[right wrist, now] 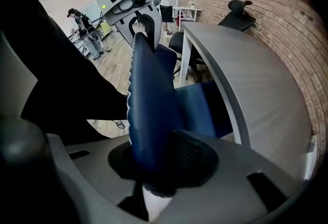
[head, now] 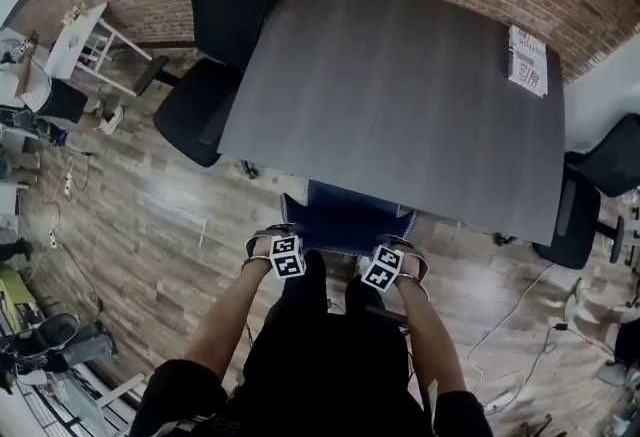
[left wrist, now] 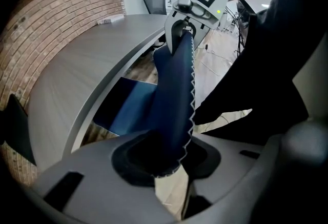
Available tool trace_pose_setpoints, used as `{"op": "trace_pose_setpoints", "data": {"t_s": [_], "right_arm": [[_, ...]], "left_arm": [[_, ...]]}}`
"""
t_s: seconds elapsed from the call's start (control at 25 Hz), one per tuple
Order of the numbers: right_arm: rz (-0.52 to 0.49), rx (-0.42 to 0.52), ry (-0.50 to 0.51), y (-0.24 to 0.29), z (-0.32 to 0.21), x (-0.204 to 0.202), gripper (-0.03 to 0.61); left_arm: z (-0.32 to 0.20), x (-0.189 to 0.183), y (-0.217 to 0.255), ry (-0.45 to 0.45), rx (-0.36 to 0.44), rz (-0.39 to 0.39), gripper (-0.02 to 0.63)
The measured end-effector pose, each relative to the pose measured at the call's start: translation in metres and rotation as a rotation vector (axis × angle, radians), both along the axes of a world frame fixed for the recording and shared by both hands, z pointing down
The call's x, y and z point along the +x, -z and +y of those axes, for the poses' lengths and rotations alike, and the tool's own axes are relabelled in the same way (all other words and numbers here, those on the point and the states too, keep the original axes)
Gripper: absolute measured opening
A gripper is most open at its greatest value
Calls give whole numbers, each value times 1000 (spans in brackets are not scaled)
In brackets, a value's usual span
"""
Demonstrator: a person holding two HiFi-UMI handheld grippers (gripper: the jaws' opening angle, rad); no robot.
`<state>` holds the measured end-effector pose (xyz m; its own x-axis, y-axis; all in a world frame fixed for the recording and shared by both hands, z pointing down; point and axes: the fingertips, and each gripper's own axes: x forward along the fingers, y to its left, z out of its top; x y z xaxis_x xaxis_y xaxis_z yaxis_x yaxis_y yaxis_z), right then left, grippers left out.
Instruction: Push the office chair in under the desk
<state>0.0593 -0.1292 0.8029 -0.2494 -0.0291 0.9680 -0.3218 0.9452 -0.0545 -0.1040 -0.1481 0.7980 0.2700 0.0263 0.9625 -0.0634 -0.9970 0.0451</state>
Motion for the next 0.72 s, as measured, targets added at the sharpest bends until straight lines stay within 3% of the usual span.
{"op": "trace_pose_setpoints", "data": {"t_s": [0.28, 0.72], "right_arm": [[3, 3, -77, 1, -22, -20, 110], [6, -4, -131, 0, -46, -38, 114]], "left_arm": [[-35, -19, -5, -57, 35, 13, 109], [-69, -30, 2, -101, 10, 71, 114]]}}
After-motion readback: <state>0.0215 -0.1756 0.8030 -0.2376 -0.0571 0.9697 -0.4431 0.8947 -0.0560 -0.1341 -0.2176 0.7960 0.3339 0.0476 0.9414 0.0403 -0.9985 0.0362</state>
